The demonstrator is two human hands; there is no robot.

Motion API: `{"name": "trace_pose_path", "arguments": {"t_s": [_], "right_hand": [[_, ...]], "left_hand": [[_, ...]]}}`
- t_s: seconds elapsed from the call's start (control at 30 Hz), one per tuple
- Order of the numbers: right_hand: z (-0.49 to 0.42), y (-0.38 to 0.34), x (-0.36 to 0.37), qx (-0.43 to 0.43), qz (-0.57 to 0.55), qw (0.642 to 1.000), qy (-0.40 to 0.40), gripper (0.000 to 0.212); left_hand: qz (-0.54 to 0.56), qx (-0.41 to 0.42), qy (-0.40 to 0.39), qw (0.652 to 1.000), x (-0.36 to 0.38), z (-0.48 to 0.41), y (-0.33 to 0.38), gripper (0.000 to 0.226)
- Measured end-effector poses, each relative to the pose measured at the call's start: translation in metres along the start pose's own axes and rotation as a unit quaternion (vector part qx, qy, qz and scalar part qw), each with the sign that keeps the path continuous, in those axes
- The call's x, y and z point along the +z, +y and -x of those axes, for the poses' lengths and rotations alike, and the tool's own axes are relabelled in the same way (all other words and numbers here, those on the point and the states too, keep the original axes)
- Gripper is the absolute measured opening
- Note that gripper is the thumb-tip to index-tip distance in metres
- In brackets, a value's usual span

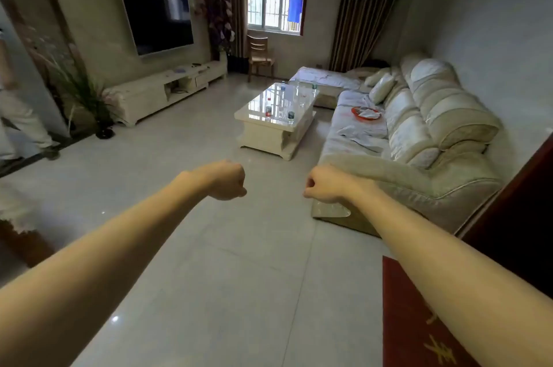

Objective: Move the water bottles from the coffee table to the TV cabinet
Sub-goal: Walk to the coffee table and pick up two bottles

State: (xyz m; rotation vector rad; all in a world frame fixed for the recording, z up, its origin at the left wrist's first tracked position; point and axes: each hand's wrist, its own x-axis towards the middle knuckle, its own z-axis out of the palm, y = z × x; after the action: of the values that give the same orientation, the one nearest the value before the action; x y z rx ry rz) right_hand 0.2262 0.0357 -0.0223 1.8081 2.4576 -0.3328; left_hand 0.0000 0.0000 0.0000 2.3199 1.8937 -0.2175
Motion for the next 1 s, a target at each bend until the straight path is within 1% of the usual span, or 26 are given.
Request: {"name": "trace_pose_path", "arguments": {"t_s": [0.17, 0.23, 0.37, 0.57, 0.83, 1.0], "right_hand": [[-0.035, -0.023, -0.005, 0.029, -0.016, 0.999, -0.001, 0.026], [-0.048, -0.029, -0.007, 0.032, -0.021, 0.999, 0.000, 0.024], [-0.073, -0.035, -0.008, 0.036, -0.018, 0.999, -0.003, 0.027], [-0.115, -0.033, -0.010, 0.033, -0.010, 0.999, -0.024, 0.026], [-0.190, 0.017, -0.025, 0.010, -0.018, 1.000, -0.011, 0.029], [-0.234, 0.060, -0.040, 0.007, -0.037, 0.999, -0.005, 0.029]], "left_hand": [[0.008, 0.008, -0.007, 1.000, -0.009, -0.027, -0.046, 0.031], [0.008, 0.020, -0.003, 1.000, -0.010, -0.038, -0.055, 0.031], [0.026, 0.034, -0.004, 0.999, -0.009, -0.059, -0.073, 0.032], [0.032, 0.025, -0.006, 0.999, -0.009, -0.100, -0.092, 0.028], [0.008, -0.011, -0.030, 0.999, -0.022, -0.172, -0.078, 0.033], [-0.006, -0.018, -0.018, 1.000, -0.039, -0.229, -0.061, 0.034]]}}
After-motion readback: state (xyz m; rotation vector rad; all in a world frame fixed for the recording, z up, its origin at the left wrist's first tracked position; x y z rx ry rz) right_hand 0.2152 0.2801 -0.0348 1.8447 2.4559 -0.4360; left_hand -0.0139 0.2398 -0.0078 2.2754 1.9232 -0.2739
